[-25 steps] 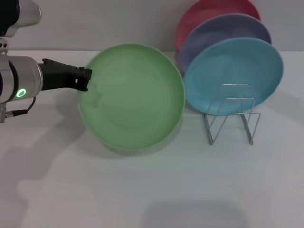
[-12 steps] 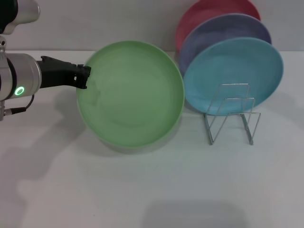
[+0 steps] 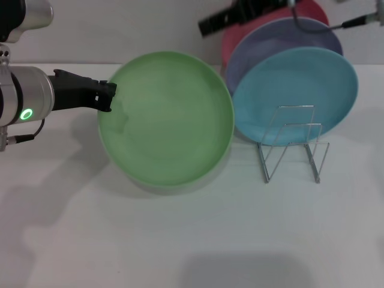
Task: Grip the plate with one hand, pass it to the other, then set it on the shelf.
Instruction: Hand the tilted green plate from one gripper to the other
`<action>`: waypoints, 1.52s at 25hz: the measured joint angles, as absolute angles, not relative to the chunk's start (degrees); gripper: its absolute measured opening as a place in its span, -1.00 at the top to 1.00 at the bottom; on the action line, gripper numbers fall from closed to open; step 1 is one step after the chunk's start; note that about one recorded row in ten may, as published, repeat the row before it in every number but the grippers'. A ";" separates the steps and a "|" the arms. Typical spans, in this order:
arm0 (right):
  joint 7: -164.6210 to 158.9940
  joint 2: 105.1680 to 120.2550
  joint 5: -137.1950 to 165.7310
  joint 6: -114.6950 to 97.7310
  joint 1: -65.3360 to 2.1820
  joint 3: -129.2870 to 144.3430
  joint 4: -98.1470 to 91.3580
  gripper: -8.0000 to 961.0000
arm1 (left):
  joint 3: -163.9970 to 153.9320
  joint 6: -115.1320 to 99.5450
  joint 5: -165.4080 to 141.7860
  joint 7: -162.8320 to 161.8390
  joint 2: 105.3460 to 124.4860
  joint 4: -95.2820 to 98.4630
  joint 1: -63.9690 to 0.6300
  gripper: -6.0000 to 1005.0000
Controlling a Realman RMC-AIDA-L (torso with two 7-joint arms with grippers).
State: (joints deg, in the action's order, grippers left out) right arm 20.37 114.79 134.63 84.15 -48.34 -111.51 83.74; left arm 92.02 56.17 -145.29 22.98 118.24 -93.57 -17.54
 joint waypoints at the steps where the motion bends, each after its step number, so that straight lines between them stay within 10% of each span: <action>1: 20.52 114.78 135.87 84.85 -49.45 -111.46 81.86 -0.71 | 92.02 56.16 -145.29 23.11 118.25 -93.45 -17.58 0.91; 38: 23.88 115.83 140.50 71.53 -52.82 -101.18 68.07 -0.55 | 91.76 55.90 -142.65 23.78 118.35 -93.21 -17.73 0.91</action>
State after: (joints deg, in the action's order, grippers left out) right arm 23.88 115.83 140.50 71.53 -52.82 -101.18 68.07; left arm 91.76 55.90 -142.65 23.79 118.35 -93.21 -17.73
